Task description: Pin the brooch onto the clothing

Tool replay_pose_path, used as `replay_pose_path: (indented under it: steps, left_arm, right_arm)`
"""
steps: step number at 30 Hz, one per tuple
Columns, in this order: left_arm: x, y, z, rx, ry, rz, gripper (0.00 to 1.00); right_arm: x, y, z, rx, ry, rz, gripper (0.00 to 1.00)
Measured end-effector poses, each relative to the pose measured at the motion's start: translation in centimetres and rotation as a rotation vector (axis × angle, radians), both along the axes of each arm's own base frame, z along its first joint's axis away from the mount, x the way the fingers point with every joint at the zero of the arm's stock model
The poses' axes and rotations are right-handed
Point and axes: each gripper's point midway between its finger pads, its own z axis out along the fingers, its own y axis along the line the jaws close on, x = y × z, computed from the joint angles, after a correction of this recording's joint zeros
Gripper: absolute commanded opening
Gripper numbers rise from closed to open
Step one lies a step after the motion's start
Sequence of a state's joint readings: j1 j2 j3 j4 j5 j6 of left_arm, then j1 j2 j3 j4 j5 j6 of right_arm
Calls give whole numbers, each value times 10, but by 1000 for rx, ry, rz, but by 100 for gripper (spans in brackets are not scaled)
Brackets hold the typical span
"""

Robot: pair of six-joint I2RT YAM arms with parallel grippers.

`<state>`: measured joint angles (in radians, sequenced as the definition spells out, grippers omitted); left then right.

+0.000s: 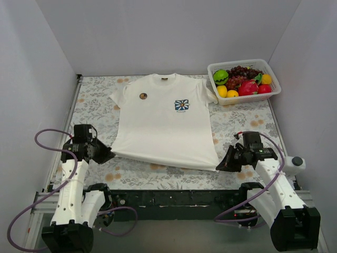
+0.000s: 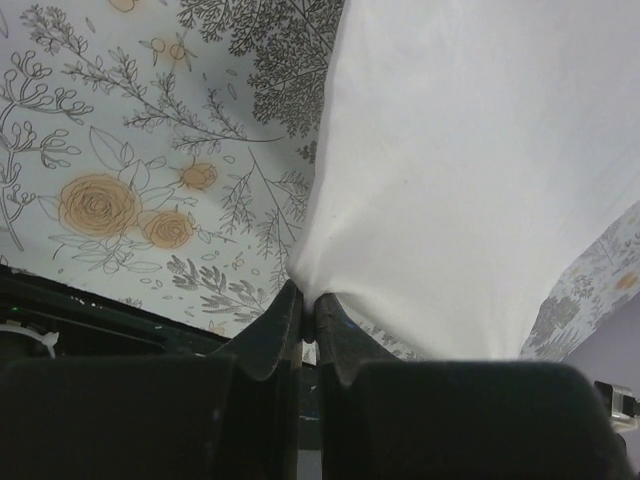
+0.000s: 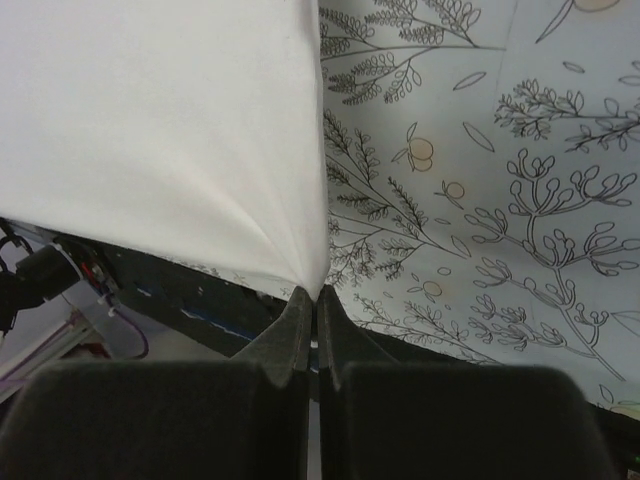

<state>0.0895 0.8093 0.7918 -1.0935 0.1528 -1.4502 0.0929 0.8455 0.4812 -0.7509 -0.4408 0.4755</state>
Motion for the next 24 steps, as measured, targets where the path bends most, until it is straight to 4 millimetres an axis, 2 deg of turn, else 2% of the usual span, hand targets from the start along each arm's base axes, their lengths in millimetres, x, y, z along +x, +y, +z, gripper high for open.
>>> replay_pose_path:
  steps: [4,5,6,7,8,9,10,11,13,14,15,19,21,24]
  left_arm:
    - [-13,0,-2,5,36,5,1]
    - [-16,0,-2,5,41,5,5]
    - [-19,-1,-2,5,45,4,27]
    - [-22,-1,-2,5,47,0,45]
    - [-25,-1,-1,10,44,-9,72]
    - [-27,-1,-1,12,42,-15,98]
    - [-29,-1,0,18,39,-22,98]
    - [-32,-2,1,22,38,-31,98]
    - [-32,-1,9,32,29,-34,98]
    - [-29,-1,15,37,10,-39,98]
    - [-25,0,20,42,-7,-41,98]
    - [8,1,46,53,-126,-45,98]
    - [30,1,49,48,-159,-46,97]
    - [68,1,41,40,-170,-49,82]
  right_arm:
    - [-17,0,0,1,52,36,1]
    - [-20,0,0,2,61,45,1]
    - [-23,0,1,4,67,55,1]
    - [-25,0,2,6,73,64,1]
    - [-26,0,2,6,77,71,1]
    - [-28,0,2,3,80,83,9]
    - [-28,-1,3,-2,83,90,21]
    - [-28,-2,4,-7,87,98,41]
    - [-25,-2,10,-12,76,106,60]
    - [-22,-2,13,-15,63,108,75]
    - [-16,-2,19,-18,35,114,81]
    - [21,0,46,-21,-137,111,84]
    - [41,2,53,-20,-214,100,84]
    - [65,4,50,-35,-264,93,84]
